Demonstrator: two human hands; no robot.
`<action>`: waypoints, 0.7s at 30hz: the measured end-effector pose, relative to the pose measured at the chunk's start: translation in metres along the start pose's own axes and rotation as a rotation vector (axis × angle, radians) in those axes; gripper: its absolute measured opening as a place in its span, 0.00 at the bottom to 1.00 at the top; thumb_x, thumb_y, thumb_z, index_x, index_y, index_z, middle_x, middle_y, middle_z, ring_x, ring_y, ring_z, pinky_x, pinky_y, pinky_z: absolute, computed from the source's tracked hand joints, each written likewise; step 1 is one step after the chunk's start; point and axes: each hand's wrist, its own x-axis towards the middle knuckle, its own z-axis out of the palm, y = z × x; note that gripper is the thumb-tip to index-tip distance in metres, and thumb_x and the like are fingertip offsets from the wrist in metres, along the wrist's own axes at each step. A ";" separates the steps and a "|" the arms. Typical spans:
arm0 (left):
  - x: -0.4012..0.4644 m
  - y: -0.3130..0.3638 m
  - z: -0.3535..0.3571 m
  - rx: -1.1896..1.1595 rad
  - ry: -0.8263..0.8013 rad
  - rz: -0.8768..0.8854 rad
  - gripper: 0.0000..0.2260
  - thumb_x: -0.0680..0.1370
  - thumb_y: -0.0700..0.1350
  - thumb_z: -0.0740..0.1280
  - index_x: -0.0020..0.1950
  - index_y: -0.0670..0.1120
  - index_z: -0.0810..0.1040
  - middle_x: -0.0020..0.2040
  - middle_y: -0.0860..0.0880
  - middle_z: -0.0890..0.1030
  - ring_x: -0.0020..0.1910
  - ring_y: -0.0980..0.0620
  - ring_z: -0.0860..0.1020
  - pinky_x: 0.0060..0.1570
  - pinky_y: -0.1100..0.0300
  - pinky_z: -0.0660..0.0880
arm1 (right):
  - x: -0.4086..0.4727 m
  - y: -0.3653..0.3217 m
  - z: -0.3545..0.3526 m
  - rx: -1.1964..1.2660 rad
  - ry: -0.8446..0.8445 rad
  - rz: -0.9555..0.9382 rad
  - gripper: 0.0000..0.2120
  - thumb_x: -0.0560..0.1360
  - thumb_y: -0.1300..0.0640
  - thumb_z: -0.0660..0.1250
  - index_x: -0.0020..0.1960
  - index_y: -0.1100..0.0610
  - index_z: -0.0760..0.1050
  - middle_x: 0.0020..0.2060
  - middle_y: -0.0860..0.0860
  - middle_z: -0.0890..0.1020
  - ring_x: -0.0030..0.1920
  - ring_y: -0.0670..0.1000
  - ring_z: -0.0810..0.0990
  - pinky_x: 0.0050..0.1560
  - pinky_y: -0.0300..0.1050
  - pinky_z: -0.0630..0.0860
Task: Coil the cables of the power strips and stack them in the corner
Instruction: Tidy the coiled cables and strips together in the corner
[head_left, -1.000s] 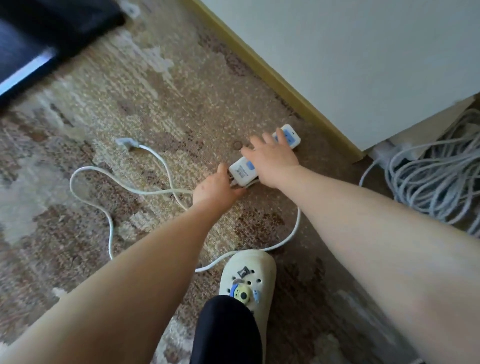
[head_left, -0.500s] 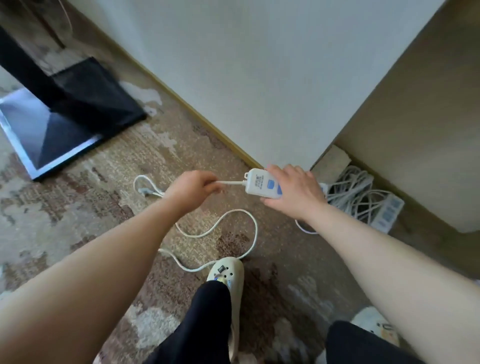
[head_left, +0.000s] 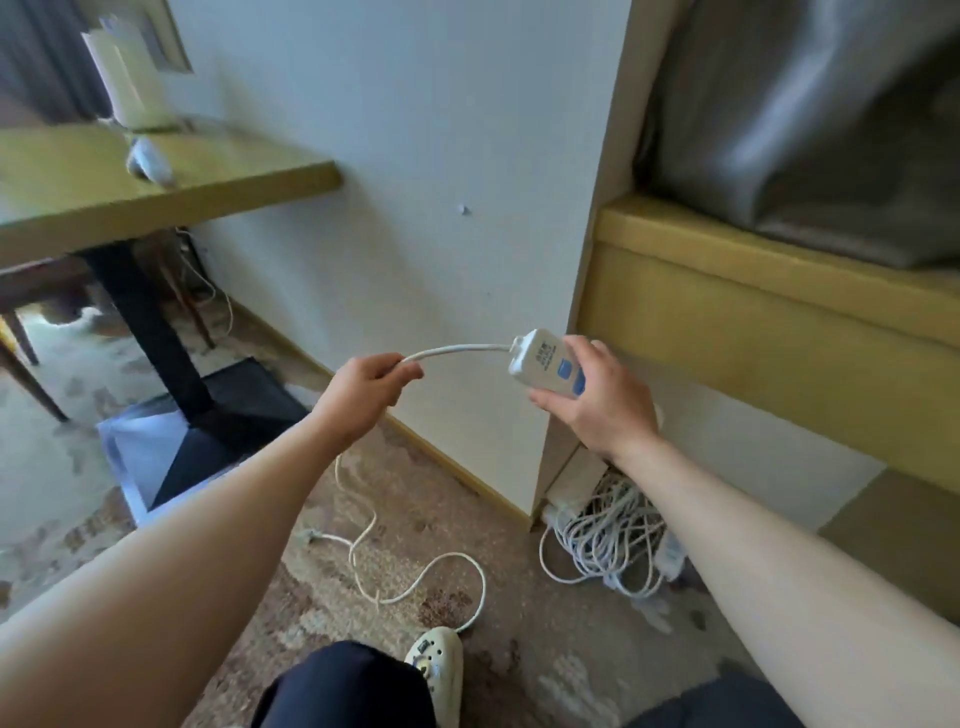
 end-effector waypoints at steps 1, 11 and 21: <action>-0.007 0.013 -0.006 -0.071 0.022 -0.004 0.10 0.80 0.51 0.64 0.45 0.49 0.83 0.28 0.51 0.69 0.29 0.53 0.67 0.32 0.59 0.65 | -0.001 -0.008 -0.017 0.014 0.031 -0.003 0.21 0.69 0.35 0.68 0.55 0.45 0.71 0.46 0.44 0.75 0.42 0.47 0.75 0.35 0.39 0.66; -0.035 0.213 -0.082 -0.349 0.295 0.276 0.11 0.80 0.49 0.64 0.42 0.49 0.83 0.24 0.58 0.69 0.29 0.54 0.66 0.30 0.60 0.64 | 0.004 -0.114 -0.177 0.240 0.379 -0.142 0.19 0.70 0.37 0.67 0.58 0.39 0.68 0.50 0.42 0.77 0.46 0.45 0.77 0.42 0.47 0.74; -0.066 0.354 -0.145 -0.415 0.459 0.590 0.10 0.79 0.46 0.64 0.46 0.42 0.82 0.29 0.52 0.67 0.31 0.57 0.66 0.31 0.67 0.63 | 0.012 -0.186 -0.304 0.240 0.543 -0.273 0.19 0.70 0.30 0.65 0.53 0.38 0.66 0.45 0.39 0.78 0.42 0.42 0.78 0.39 0.45 0.76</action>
